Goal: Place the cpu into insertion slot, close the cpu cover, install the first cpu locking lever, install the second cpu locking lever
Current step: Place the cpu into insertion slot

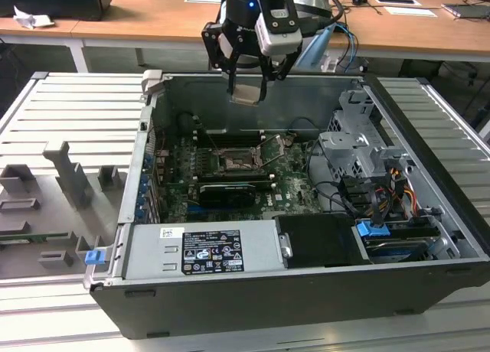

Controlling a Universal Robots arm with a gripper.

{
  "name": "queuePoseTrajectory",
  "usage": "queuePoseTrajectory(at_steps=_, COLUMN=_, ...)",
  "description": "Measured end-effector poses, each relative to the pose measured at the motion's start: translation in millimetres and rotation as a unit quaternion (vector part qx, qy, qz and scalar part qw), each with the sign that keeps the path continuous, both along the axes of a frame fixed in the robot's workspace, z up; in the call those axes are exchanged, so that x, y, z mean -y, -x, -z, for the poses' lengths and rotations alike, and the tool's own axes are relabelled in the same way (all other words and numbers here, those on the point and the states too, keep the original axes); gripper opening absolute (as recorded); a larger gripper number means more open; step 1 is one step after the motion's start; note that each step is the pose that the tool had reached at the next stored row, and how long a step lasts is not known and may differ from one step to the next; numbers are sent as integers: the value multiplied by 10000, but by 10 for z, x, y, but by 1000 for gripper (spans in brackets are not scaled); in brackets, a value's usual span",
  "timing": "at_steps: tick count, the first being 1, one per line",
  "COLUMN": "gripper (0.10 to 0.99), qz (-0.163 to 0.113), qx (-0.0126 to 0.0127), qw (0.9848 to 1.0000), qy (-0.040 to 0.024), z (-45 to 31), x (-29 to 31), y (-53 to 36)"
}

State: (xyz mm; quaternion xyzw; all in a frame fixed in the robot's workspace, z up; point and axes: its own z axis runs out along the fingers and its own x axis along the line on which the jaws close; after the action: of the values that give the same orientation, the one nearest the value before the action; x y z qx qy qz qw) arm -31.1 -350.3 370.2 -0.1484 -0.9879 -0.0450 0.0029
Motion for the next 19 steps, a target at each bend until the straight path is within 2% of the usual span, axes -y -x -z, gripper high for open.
queuePoseTrajectory(at_steps=11, gripper=529, qz=479, qx=0, qw=9988, qy=-1, z=5, x=-2, y=1)
queuePoseTrajectory(at_steps=19, gripper=529, qz=813, qx=0, qw=9967, qy=0, z=7, x=-2, y=1)
